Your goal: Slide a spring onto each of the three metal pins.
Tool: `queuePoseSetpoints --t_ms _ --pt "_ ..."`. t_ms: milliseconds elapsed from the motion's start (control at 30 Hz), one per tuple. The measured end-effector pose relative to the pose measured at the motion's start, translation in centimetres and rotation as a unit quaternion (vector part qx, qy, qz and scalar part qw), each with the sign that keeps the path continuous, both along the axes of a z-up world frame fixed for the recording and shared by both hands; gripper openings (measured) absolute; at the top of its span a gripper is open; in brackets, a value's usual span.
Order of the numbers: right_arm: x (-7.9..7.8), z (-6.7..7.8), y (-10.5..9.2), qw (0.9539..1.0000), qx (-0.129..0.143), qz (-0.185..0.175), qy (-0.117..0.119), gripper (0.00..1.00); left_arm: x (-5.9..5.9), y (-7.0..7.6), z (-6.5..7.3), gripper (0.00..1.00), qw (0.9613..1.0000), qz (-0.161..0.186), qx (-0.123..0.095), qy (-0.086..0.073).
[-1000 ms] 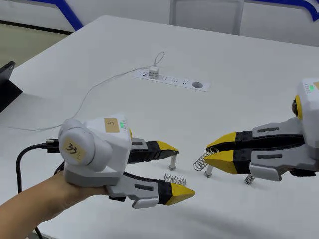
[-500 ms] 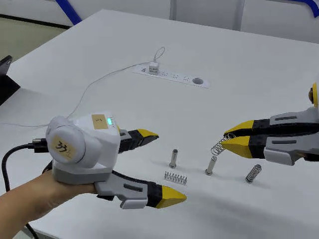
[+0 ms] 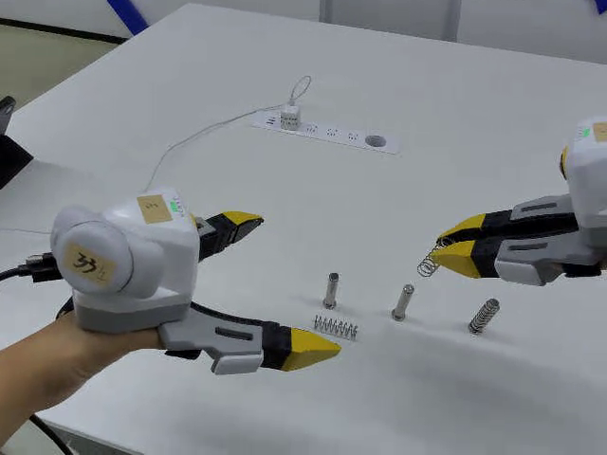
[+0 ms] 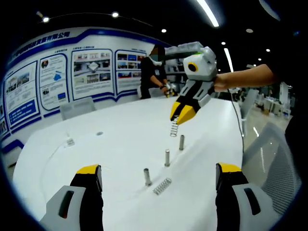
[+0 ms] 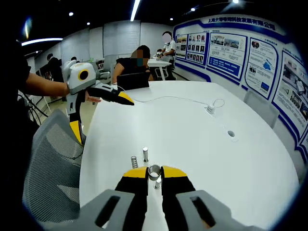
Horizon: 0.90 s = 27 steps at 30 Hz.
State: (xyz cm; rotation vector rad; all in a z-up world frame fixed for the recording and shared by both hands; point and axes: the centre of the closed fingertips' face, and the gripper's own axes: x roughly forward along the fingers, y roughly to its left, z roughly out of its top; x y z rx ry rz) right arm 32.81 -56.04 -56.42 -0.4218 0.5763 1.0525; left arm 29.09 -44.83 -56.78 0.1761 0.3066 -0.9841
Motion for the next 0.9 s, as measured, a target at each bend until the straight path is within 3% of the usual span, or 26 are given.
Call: queuePoseSetpoints --t_ms 267,467,800,900 --pt "1.1 -2.1 0.2 0.9995 -0.022 -0.016 0.016 0.10 -0.3 0.4 -1.0 1.00 0.9997 0.000 0.023 0.009" --pt "1.1 -3.4 0.5 0.9986 -0.033 -0.023 0.035 0.10 -0.5 1.0 -1.3 1.00 0.9995 0.001 0.028 0.013" --pt "1.3 -4.7 0.6 0.9977 -0.049 -0.021 0.041 0.10 -0.4 1.6 -1.7 1.00 0.9992 0.004 0.035 0.021" --pt "1.4 -5.4 0.5 0.9968 -0.069 -0.015 0.037 0.10 -0.5 1.7 -1.8 1.00 0.9991 0.005 0.037 0.022"
